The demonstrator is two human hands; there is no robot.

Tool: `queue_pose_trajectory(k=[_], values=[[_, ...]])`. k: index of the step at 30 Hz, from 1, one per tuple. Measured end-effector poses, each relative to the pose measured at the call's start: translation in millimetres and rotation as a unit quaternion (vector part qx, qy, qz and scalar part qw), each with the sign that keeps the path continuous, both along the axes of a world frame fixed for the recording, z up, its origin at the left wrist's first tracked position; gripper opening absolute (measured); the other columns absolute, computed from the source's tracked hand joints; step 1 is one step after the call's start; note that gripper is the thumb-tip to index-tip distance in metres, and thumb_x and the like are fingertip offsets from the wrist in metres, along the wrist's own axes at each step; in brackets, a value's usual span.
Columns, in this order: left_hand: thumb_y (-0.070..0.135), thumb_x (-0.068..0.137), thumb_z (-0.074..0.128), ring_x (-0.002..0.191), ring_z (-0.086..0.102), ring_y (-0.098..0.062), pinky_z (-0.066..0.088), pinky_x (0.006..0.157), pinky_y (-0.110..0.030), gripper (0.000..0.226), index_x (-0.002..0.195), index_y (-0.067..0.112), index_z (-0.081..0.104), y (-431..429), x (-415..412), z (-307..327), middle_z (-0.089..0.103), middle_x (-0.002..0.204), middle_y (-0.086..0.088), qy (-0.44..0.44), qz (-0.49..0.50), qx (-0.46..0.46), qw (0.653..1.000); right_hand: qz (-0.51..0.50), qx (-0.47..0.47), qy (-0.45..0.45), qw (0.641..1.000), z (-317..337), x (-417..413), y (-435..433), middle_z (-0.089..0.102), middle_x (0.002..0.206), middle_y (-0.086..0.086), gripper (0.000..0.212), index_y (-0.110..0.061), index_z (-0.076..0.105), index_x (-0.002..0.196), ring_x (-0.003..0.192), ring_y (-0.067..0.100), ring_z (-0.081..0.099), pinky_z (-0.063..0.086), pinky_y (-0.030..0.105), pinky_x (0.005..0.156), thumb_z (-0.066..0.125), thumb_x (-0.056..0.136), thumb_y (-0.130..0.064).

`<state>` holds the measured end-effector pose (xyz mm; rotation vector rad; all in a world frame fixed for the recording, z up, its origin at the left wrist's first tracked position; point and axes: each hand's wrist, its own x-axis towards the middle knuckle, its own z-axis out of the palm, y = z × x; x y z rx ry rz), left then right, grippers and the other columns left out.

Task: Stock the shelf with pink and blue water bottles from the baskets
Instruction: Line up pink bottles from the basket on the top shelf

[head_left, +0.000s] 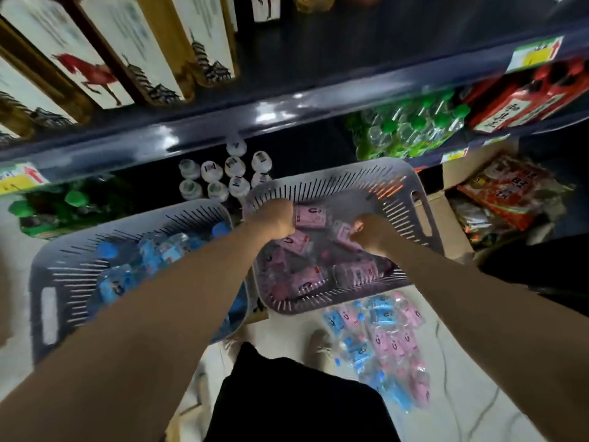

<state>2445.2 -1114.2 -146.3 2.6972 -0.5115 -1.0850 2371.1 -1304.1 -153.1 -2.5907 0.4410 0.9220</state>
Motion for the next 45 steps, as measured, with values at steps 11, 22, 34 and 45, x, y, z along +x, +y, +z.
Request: queue_pose_trajectory(k=[11, 22, 34, 45], values=[[0.007, 0.083, 0.068, 0.099, 0.061, -0.022, 0.046, 0.074, -0.021, 0.067, 0.141, 0.002, 0.034, -21, 0, -104, 0.053, 0.128, -0.017, 0.014, 0.034, 0.048, 0.998, -0.076, -0.026, 0.088, 0.993, -121, -7, -49, 0.048, 0.133, 0.02, 0.061, -0.012, 0.039, 0.133, 0.12, 0.035, 0.05, 0.042, 0.037, 0.099, 0.069, 0.082, -0.026], [0.0, 0.081, 0.065, 0.116, 0.053, -0.025, 0.044, 0.103, -0.031, 0.048, 0.128, 0.004, 0.053, -26, 6, -125, 0.052, 0.127, -0.012, -0.001, 0.019, 0.048, 0.999, -0.061, -0.048, 0.142, 0.987, -165, -6, -68, 0.051, 0.124, 0.015, 0.071, -0.01, 0.045, 0.127, 0.114, 0.03, 0.052, 0.039, 0.035, 0.095, 0.071, 0.075, -0.051], [0.0, 0.089, 0.05, 0.097, 0.058, -0.019, 0.055, 0.077, -0.028, 0.042, 0.13, 0.012, 0.052, -31, -10, -130, 0.053, 0.112, -0.01, -0.022, -0.011, 0.087, 0.996, -0.113, 0.047, 0.111, 0.986, -130, -8, -65, 0.05, 0.088, 0.007, 0.055, -0.003, 0.037, 0.123, 0.075, 0.022, 0.055, 0.039, 0.022, 0.047, 0.07, 0.084, -0.025], [-0.003, 0.077, 0.068, 0.069, 0.047, -0.006, 0.04, 0.053, -0.018, 0.08, 0.146, 0.011, 0.029, -28, -11, -126, 0.047, 0.132, -0.01, 0.084, 0.093, 0.066, 0.99, -0.22, 0.106, 0.101, 0.964, -111, -10, -61, 0.059, 0.116, 0.014, 0.068, -0.011, 0.036, 0.127, 0.091, 0.028, 0.062, 0.053, 0.037, 0.076, 0.077, 0.075, -0.024]])
